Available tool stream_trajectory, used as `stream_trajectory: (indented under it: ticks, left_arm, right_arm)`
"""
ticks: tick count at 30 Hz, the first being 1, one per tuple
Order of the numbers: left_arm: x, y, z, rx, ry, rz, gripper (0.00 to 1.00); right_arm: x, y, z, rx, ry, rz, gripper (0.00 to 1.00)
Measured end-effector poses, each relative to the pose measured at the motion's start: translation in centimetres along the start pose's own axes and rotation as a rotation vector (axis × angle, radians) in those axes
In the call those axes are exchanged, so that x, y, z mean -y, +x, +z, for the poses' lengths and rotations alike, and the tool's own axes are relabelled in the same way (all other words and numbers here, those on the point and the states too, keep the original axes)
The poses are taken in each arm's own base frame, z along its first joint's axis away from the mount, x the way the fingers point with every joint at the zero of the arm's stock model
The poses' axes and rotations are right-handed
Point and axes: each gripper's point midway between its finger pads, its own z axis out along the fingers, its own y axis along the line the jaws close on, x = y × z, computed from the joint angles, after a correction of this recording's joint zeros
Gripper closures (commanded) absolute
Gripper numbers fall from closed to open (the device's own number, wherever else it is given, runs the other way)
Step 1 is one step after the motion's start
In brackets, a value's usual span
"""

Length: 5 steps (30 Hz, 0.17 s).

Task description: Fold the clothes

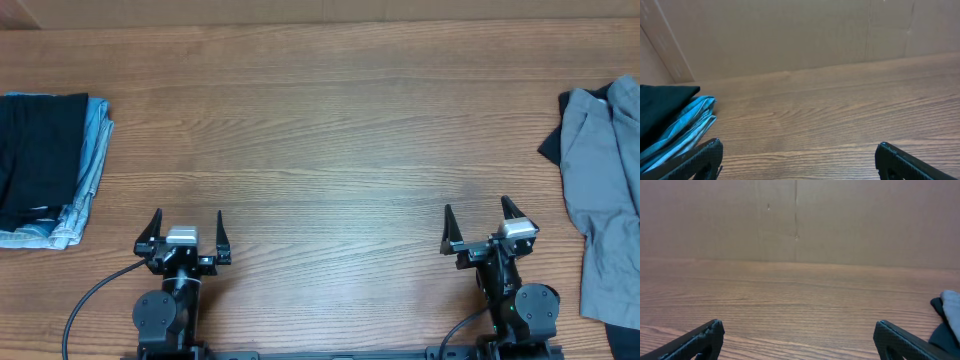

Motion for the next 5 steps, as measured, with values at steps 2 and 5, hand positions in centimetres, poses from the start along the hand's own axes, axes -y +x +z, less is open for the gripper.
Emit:
stream_trajectory:
  ticks: [2, 5]
  left_arm:
    - [0.01, 0.01, 0.00, 0.000, 0.000, 0.000, 0.00]
    - [0.00, 0.00, 0.00, 0.000, 0.000, 0.000, 0.00]
  right_arm:
    - [0.00, -0.01, 0.00, 0.000, 0.000, 0.000, 0.00]
    - [0.00, -0.01, 0.00, 0.000, 0.000, 0.000, 0.00]
